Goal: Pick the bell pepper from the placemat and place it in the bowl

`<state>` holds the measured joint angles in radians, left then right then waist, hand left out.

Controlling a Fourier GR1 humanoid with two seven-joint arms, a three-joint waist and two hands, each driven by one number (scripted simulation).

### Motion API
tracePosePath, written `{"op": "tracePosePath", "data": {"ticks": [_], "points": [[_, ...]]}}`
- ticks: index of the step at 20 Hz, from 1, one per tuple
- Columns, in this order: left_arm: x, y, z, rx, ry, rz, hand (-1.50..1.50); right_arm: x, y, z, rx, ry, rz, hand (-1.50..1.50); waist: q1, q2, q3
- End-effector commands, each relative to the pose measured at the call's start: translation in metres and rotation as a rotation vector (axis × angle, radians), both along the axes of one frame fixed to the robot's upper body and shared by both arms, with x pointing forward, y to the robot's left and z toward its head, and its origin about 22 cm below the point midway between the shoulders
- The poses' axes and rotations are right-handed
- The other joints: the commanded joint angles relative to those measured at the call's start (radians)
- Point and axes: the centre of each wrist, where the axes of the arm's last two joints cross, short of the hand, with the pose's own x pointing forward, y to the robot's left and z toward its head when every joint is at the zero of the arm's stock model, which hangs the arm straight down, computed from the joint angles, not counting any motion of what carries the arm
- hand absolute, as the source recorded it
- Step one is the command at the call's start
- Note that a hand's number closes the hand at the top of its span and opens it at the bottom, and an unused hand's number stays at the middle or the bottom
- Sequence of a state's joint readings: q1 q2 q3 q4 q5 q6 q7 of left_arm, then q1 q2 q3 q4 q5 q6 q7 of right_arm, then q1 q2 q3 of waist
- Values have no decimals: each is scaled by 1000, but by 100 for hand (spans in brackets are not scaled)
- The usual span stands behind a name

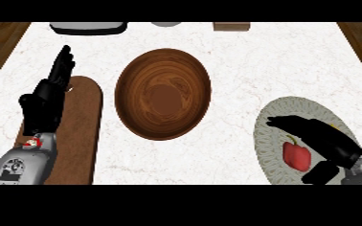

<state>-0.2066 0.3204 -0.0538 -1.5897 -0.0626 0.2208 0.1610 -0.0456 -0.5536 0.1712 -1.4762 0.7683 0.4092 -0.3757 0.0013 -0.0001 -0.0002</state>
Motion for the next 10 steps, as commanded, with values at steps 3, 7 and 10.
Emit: {"op": "tracePosePath", "data": {"ticks": [3,7,10], "points": [[-3,-24,18,-14,-1,-2,0,15,6,-16,-35,-81,84,150,3,0,1],[-8,11,-5,19,9,-1,0,2,16,-37,-18,-75,95,150,1,0,0],[-1,6,-3,-5,3,9,0,-2,-5,-10,9,-96,96,150,-5,0,0]]}}
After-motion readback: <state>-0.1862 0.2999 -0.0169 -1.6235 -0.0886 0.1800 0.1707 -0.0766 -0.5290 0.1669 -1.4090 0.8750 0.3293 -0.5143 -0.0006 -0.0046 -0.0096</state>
